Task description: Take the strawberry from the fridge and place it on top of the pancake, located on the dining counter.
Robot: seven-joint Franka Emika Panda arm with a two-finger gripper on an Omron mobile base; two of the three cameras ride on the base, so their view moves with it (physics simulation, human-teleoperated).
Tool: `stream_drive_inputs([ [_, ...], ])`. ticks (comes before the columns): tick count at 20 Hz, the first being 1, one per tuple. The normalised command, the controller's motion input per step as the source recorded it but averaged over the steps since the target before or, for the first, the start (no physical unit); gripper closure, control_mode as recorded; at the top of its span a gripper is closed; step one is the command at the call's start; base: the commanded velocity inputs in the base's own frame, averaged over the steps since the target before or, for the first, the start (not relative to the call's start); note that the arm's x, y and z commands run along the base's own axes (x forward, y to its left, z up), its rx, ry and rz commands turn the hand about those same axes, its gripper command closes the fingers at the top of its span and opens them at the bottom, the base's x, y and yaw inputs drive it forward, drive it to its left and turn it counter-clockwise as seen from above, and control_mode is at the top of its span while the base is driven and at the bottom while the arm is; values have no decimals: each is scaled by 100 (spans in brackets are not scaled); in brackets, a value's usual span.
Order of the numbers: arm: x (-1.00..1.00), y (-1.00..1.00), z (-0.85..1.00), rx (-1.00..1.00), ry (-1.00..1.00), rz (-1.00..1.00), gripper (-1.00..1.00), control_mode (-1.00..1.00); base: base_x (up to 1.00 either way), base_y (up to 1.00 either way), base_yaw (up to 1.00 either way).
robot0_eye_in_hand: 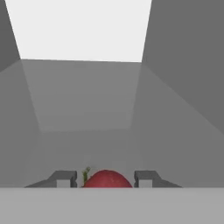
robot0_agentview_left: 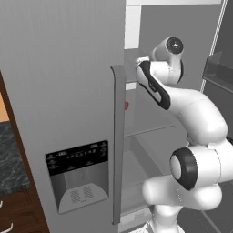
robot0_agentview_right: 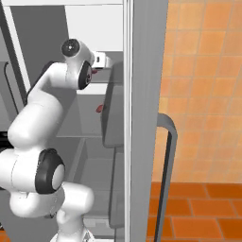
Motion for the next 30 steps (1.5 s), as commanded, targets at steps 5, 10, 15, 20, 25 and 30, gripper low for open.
stream_drive_inputs([
  [5, -100, 0, 29, 0, 0, 0, 100, -100, 0, 0, 0],
  [10, -100, 0, 7, 0, 0, 0, 100, -100, 0, 0, 0],
  [15, -100, 0, 0, 0, 0, 1, 100, -100, 0, 0, 0],
  [20, -100, 0, 0, 0, 0, 1, 100, -100, 0, 0, 0],
  [25, -84, 0, -17, -1, 0, 3, 100, -100, 0, 0, 0],
  [30, -69, 1, -27, -8, -1, 9, 100, -100, 0, 0, 0],
])
